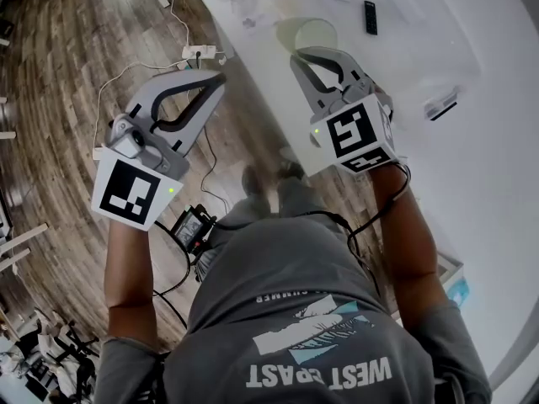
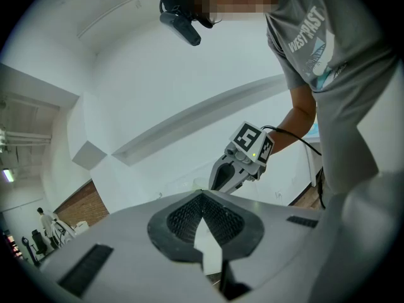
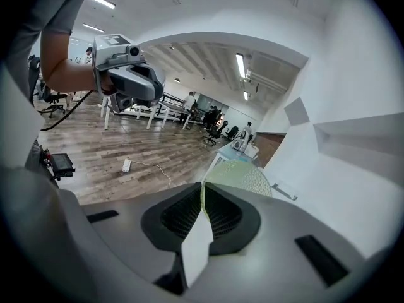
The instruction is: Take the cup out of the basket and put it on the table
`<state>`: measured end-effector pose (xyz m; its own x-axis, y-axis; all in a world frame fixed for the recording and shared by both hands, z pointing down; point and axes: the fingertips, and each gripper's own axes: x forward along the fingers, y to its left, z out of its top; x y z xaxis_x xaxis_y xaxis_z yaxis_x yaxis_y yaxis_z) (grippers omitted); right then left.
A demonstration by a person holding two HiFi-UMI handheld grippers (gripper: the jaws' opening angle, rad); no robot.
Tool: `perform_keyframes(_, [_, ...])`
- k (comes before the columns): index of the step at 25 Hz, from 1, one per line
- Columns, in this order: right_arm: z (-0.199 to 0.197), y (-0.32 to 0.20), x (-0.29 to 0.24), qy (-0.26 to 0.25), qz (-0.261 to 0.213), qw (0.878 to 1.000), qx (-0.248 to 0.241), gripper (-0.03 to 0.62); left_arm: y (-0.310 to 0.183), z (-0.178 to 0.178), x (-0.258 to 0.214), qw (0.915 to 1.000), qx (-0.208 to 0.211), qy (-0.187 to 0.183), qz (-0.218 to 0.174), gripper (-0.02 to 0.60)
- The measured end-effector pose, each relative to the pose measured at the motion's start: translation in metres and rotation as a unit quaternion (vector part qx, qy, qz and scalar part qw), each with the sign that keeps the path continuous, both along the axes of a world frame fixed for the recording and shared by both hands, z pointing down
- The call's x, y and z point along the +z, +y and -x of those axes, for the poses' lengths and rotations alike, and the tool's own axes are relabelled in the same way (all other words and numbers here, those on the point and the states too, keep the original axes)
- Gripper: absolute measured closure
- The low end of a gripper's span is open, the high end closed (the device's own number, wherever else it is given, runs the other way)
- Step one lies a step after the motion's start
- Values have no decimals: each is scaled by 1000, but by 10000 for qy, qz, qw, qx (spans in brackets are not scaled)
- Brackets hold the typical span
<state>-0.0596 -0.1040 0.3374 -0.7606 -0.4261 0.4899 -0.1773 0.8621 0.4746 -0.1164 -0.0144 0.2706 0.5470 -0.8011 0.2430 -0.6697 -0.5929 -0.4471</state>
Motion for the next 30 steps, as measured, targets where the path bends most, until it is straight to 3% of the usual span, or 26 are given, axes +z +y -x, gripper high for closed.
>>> perform_keyframes(17, [5, -16, 129, 668, 900, 9937, 81, 563, 11, 15, 41, 9987, -281, 97, 417, 572])
perform_keyframes(30, [-2, -27, 217, 1518, 1726, 9731, 168, 563, 14, 19, 61, 9967, -358, 233, 690, 572])
